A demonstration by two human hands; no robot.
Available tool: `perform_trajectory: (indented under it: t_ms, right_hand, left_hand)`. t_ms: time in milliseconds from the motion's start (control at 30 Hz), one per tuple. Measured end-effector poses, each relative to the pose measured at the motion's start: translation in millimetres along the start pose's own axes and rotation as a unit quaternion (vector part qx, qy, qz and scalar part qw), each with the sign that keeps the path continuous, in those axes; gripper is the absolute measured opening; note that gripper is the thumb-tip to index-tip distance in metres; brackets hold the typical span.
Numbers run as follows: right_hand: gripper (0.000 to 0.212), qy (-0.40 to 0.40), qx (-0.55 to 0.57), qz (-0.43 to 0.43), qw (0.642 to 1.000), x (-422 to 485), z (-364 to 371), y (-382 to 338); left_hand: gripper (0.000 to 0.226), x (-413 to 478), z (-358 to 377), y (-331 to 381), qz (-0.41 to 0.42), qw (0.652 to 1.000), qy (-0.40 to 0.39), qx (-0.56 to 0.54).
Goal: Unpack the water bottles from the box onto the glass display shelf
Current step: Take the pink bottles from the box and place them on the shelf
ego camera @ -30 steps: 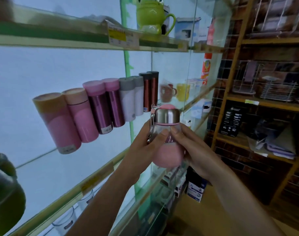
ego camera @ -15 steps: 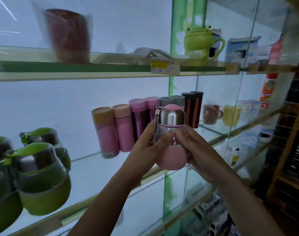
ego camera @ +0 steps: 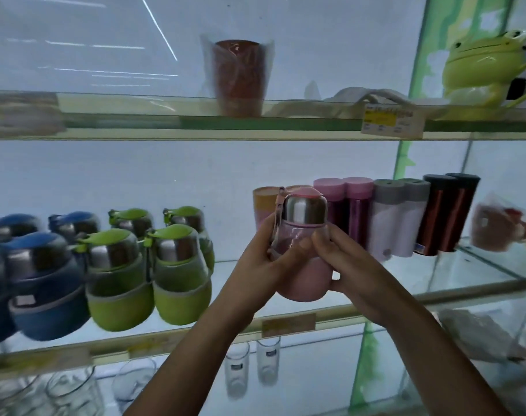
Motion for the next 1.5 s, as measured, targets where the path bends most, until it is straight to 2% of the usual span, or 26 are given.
perform_trajectory:
  t_ms: [333,733,1100,1267,1400,1500]
  right_hand:
    - [0.051,-0.081,-0.021,0.018,0.996,39,40,15]
    - [0.047,-0.088,-0.018,0.022,0.996,64,56,44]
    - [0.05,-0.121,-0.003,-0.023,0.992,68,54,58]
    - [0.051,-0.103,-0.006,-0.028,0.994,66,53,64]
    - [0.06,-0.1,-0.021,-0.011,0.995,64,48,72]
    - [0.065,-0.106,-0.09,-0.008,0.99,62,43,77]
  left_hand:
    - [0.064,-10,-47,-17,-0.015,0.997,0.071,0.028]
    - [0.077,0,-61,-54,-0.001,0.992,0.113,0.058]
    - [0.087,2,-58,-74,0.001,0.983,0.15,0.107]
    - [0.096,-1,-58,-78,0.001,0.981,0.157,0.114]
    - [0.11,-6,-55,-86,-0.026,0.971,0.169,0.165]
    - [0.117,-10,-53,-91,-0.033,0.956,0.176,0.231]
Point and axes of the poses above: each hand's wrist, its own x-axis towards the middle knuckle, its own z-axis out of the palm, y = z × x, the point moved 3 cm from there along x, towards the middle knuckle, and after that the axes turned 2 degrees about x, right-handed, at the moved point
